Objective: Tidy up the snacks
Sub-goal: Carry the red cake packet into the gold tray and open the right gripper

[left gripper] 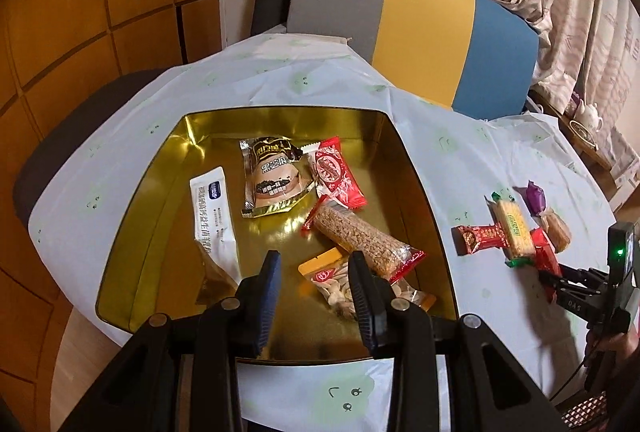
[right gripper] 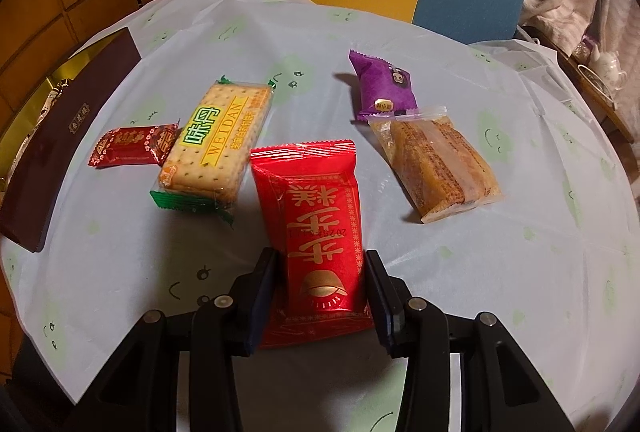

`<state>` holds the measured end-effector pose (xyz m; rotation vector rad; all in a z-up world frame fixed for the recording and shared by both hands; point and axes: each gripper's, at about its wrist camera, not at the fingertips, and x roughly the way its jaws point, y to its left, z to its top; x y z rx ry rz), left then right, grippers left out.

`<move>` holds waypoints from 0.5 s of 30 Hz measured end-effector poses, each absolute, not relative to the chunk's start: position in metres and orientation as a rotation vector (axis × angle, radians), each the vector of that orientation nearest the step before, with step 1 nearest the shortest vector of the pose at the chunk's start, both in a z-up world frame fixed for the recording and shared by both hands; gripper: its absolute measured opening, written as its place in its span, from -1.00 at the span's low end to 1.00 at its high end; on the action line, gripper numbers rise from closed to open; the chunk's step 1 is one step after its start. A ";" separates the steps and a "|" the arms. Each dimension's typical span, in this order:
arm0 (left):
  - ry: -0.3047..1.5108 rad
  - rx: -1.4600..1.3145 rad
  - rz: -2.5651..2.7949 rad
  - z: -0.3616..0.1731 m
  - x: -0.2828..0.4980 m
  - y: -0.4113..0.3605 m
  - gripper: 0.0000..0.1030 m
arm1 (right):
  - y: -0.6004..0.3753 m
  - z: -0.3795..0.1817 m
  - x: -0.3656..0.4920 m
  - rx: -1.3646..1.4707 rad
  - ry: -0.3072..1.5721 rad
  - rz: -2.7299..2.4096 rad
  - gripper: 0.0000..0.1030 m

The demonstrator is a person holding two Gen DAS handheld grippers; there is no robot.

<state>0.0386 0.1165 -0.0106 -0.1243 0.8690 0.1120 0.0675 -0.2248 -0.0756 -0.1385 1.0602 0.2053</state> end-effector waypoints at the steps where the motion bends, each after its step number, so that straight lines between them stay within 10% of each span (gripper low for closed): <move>1: 0.867 -0.120 0.114 -0.010 0.038 0.116 -0.33 | -0.224 -0.076 0.067 -0.136 1.058 0.203 -0.13; 15: 0.859 -0.107 0.137 -0.012 0.031 0.122 -0.32 | -0.214 -0.076 0.048 -0.126 1.009 0.111 -0.21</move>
